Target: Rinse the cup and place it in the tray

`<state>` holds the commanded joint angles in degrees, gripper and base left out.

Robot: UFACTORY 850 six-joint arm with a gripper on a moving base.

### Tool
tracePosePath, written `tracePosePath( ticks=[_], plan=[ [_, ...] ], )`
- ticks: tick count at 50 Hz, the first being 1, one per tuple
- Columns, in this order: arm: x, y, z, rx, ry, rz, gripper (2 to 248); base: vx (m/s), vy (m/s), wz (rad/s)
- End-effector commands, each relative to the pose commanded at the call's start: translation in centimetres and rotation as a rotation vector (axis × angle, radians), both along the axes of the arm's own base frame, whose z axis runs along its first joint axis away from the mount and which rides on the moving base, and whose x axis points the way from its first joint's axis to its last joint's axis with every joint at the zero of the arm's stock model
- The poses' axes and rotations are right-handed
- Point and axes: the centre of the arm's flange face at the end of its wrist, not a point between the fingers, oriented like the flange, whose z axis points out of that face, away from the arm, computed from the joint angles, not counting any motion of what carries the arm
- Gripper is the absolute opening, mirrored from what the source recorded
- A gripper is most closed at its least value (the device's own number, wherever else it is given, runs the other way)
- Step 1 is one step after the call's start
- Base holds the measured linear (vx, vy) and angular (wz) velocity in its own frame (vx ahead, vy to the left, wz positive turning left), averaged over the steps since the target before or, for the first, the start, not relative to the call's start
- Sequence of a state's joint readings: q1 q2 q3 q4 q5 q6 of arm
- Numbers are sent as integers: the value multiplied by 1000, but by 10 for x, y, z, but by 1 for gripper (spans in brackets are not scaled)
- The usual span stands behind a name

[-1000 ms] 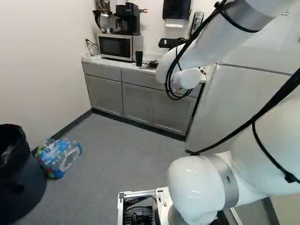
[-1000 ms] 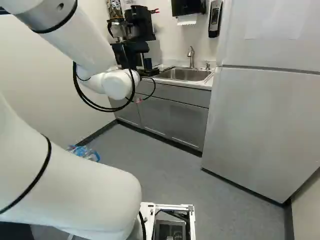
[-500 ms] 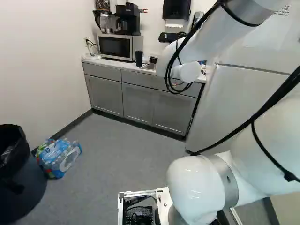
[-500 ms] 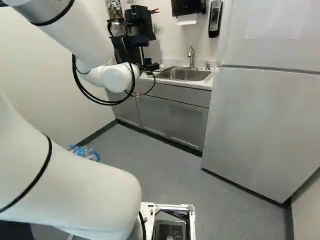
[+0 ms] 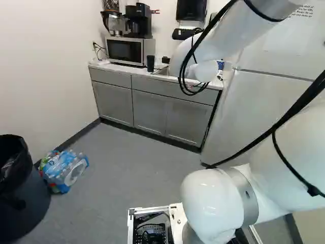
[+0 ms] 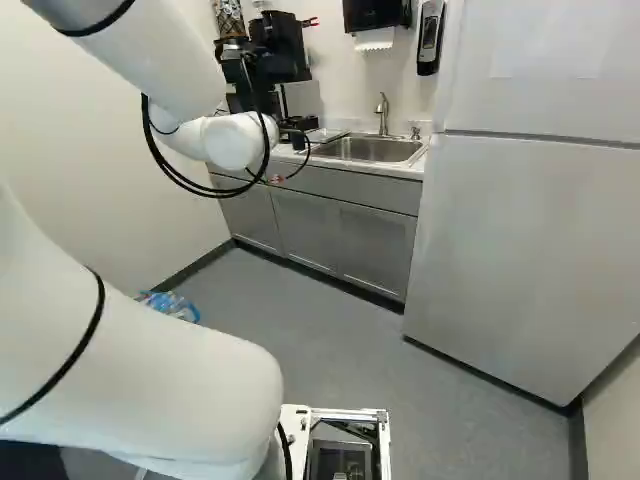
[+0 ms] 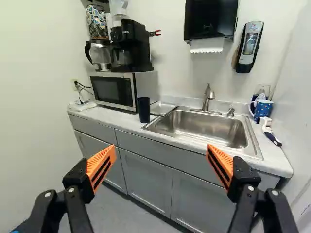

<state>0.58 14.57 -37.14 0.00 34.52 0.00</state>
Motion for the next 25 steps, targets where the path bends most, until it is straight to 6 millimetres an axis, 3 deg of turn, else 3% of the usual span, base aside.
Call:
tracePosePath(
  ticks=[25],
  plan=[
    [8,0,23,0,-2,0,247,0,0,0]
  ],
)
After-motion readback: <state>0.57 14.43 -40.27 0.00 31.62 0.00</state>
